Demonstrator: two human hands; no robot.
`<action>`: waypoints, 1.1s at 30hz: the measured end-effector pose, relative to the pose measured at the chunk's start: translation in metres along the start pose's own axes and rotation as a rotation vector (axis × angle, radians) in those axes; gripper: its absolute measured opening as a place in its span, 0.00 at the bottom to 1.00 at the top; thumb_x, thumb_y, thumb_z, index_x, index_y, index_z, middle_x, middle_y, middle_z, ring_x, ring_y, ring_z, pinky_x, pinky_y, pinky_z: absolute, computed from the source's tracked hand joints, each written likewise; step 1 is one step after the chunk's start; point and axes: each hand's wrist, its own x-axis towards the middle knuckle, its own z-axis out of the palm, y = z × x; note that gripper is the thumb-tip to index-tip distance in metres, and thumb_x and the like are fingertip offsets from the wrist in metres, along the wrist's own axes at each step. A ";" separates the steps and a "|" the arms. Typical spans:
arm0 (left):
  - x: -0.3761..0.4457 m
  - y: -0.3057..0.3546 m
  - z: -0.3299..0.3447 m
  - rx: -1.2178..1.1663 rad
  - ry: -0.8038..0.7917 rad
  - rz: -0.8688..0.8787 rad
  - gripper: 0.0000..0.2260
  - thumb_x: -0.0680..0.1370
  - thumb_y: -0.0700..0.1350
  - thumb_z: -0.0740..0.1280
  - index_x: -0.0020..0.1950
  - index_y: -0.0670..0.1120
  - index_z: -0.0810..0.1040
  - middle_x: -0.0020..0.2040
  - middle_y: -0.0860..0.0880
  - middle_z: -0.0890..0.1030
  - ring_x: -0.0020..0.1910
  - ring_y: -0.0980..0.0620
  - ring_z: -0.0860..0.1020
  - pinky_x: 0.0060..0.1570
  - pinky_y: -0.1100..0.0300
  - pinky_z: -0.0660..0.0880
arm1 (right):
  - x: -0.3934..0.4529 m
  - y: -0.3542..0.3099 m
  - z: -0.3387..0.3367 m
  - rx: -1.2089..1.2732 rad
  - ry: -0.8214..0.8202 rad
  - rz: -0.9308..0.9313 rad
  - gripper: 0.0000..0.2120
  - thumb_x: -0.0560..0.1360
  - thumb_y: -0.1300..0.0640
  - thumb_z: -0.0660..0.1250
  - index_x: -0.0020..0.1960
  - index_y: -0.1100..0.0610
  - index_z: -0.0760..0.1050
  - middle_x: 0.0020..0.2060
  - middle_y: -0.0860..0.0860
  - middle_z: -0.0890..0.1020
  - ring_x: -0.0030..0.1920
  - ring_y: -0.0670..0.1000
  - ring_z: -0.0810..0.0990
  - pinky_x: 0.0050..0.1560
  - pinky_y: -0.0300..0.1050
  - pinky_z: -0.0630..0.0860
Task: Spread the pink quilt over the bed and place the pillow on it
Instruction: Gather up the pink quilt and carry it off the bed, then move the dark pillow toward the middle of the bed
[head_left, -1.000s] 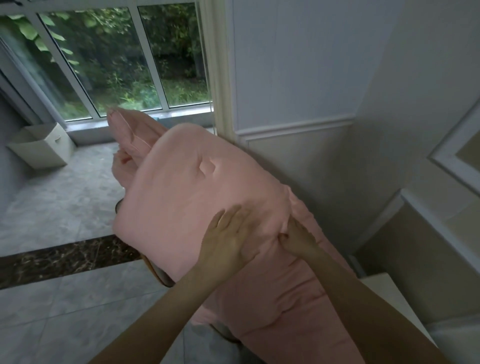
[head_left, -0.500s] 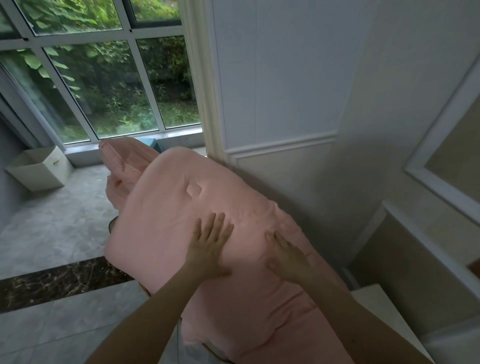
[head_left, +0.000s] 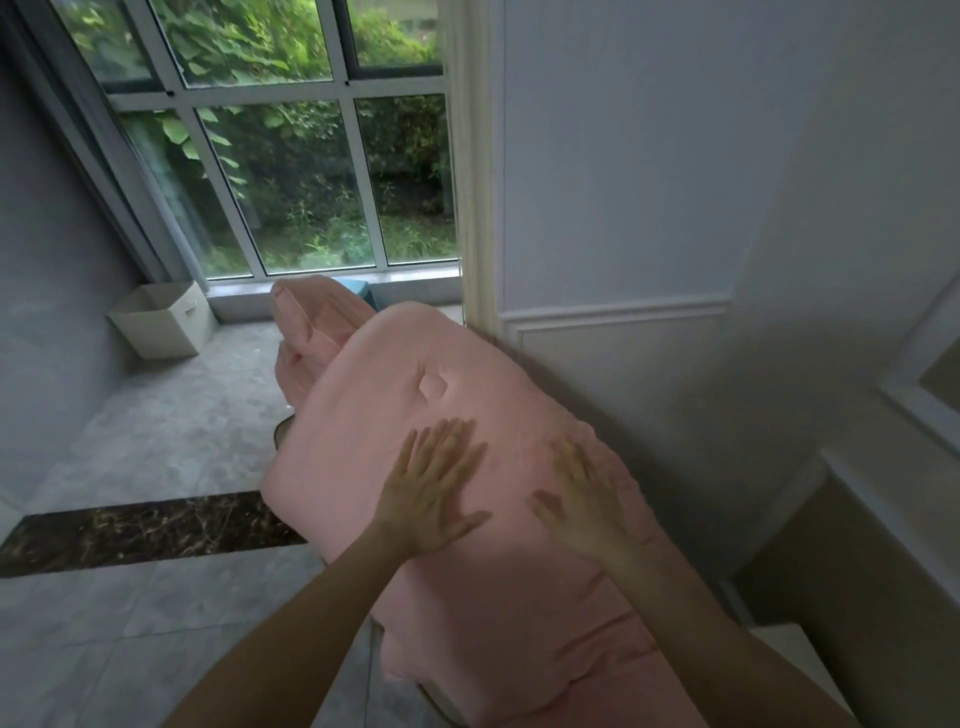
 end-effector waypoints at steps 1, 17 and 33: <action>-0.003 -0.002 -0.001 -0.001 0.006 -0.010 0.37 0.72 0.71 0.53 0.76 0.52 0.56 0.77 0.46 0.54 0.76 0.42 0.52 0.71 0.40 0.51 | 0.001 -0.003 0.001 -0.013 0.003 0.001 0.43 0.64 0.29 0.39 0.76 0.46 0.38 0.77 0.47 0.40 0.77 0.53 0.45 0.74 0.60 0.47; 0.017 0.009 -0.018 -0.099 0.066 0.037 0.35 0.73 0.70 0.52 0.75 0.52 0.59 0.75 0.49 0.61 0.74 0.45 0.60 0.70 0.44 0.56 | -0.016 0.011 -0.038 -0.122 0.097 0.104 0.49 0.60 0.28 0.36 0.77 0.48 0.43 0.77 0.47 0.43 0.77 0.52 0.43 0.73 0.63 0.43; 0.097 0.087 -0.038 -0.486 0.152 0.592 0.32 0.69 0.65 0.62 0.66 0.46 0.70 0.70 0.44 0.69 0.68 0.42 0.68 0.63 0.46 0.67 | -0.222 0.018 -0.100 -0.247 0.379 0.880 0.40 0.69 0.32 0.40 0.76 0.50 0.45 0.77 0.48 0.48 0.77 0.52 0.49 0.74 0.60 0.50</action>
